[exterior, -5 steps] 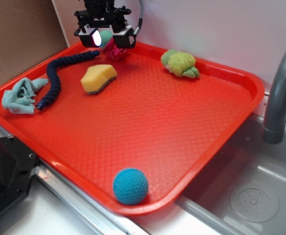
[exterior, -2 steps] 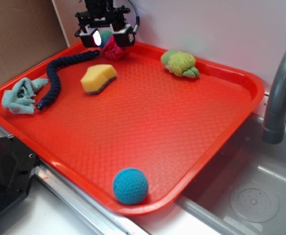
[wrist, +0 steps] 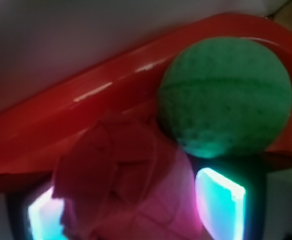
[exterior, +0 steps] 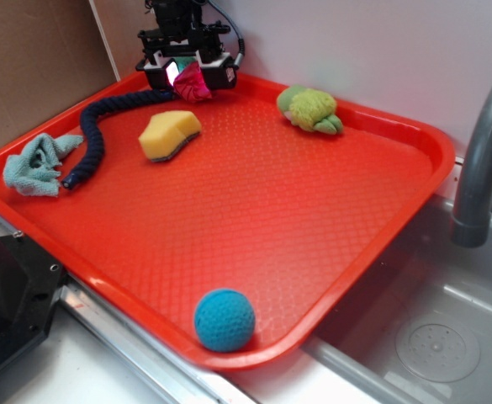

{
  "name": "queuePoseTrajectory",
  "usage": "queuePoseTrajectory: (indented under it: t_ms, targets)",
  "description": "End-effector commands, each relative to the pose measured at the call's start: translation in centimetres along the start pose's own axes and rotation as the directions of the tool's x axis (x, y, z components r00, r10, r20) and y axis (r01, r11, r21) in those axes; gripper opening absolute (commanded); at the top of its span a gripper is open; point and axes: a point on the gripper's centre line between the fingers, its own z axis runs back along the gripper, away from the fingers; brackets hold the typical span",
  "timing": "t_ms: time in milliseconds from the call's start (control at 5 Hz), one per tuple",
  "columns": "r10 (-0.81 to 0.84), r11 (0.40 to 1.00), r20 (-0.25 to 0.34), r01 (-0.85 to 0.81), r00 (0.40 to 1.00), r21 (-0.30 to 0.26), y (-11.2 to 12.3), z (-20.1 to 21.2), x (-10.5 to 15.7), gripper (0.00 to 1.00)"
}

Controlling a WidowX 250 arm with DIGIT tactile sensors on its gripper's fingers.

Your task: Grab the red paper.

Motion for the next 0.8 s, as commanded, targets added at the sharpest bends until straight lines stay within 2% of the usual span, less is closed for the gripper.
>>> queuePoseTrajectory:
  t_ms: [0, 200, 400, 600]
  targets:
    - [-0.023, 1.0, 0.055, 0.023, 0.998, -0.006, -1.91, 1.23, 0.94, 1.0]
    - [-0.042, 0.999, 0.038, 0.042, 0.998, 0.003, -2.68, 0.72, 0.48, 1.0]
    - [-0.021, 1.0, 0.04, 0.021, 0.999, -0.004, -2.73, 0.65, 0.4, 0.0]
    - [-0.023, 1.0, 0.037, 0.023, 0.999, 0.0, -2.49, 0.98, 0.32, 0.0]
